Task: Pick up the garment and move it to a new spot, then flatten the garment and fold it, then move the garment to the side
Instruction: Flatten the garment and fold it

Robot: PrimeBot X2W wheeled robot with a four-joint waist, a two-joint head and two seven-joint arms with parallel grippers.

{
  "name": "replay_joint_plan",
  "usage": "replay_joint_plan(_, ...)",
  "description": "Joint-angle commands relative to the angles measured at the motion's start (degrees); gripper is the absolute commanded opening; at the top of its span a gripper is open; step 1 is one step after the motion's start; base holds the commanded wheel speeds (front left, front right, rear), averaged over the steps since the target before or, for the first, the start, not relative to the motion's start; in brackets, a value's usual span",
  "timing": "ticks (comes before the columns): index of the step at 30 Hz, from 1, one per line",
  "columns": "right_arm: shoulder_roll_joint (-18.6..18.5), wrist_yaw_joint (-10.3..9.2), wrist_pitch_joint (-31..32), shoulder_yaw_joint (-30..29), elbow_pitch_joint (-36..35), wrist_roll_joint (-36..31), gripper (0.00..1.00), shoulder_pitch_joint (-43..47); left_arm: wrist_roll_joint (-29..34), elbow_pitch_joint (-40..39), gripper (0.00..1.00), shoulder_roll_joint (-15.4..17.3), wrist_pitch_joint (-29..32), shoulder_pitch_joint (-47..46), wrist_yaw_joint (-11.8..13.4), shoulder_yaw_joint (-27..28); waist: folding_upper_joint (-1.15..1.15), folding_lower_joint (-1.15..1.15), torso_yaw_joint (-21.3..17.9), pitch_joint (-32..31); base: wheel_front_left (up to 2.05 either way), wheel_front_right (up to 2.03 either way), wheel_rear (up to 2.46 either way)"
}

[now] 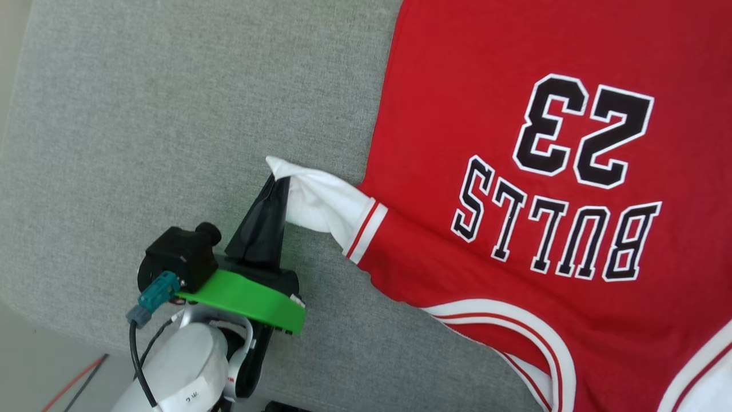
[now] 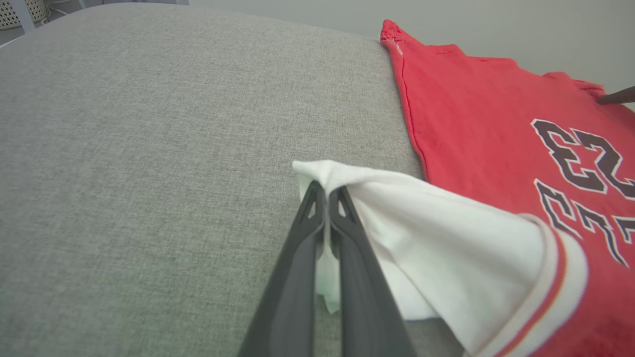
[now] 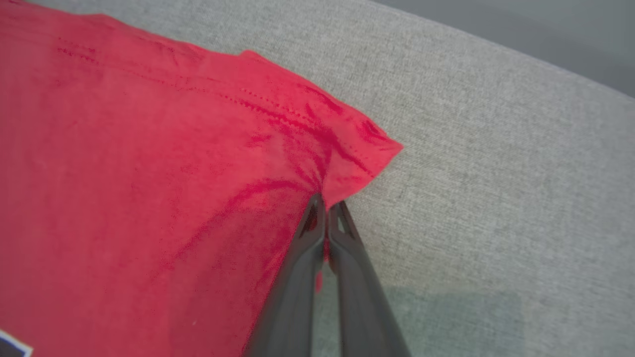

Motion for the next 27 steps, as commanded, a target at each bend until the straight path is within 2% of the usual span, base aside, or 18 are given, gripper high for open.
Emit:
replay_joint_plan(1, 0.1, -0.02, -1.2, 0.7, 0.6, 0.6, 0.0, 2.0, 0.8, 0.5, 0.0, -0.2, -0.3, 1.0, -0.3, 0.3, 0.0, -0.01, -1.1, -2.9, 0.0, 0.0, 0.0)
replay_joint_plan(9, -3.7, -0.02, -8.0, 5.6, -2.9, 5.6, 0.0, 7.6, 0.1, 3.0, 0.0, 0.5, -0.2, 5.2, 0.0, 0.4, 0.0, -0.01, -4.9, -12.1, 0.0, 0.0, 0.0)
replay_joint_plan(17, -10.7, -0.02, -14.1, 10.1, -13.1, 12.3, 0.0, 20.8, -1.6, 3.7, 0.0, 3.0, 0.5, 10.9, 1.5, 1.6, 0.0, -0.01, -9.2, -20.2, 0.0, 0.0, 0.0)
replay_joint_plan(22, -13.6, -0.02, -18.1, 8.7, -17.7, 14.6, 0.0, 30.4, -2.5, 3.4, 0.0, 4.2, 0.6, 14.4, 2.7, 2.4, 0.0, -0.01, -11.6, -23.6, 0.0, 0.0, 0.0)
replay_joint_plan(27, -15.5, -0.02, -20.8, 4.4, -20.5, 16.1, 0.0, 42.1, -3.1, 3.0, 0.0, 4.8, 0.8, 16.6, 3.4, 2.8, 0.0, -0.01, -13.1, -25.9, 0.0, 0.0, 0.0)
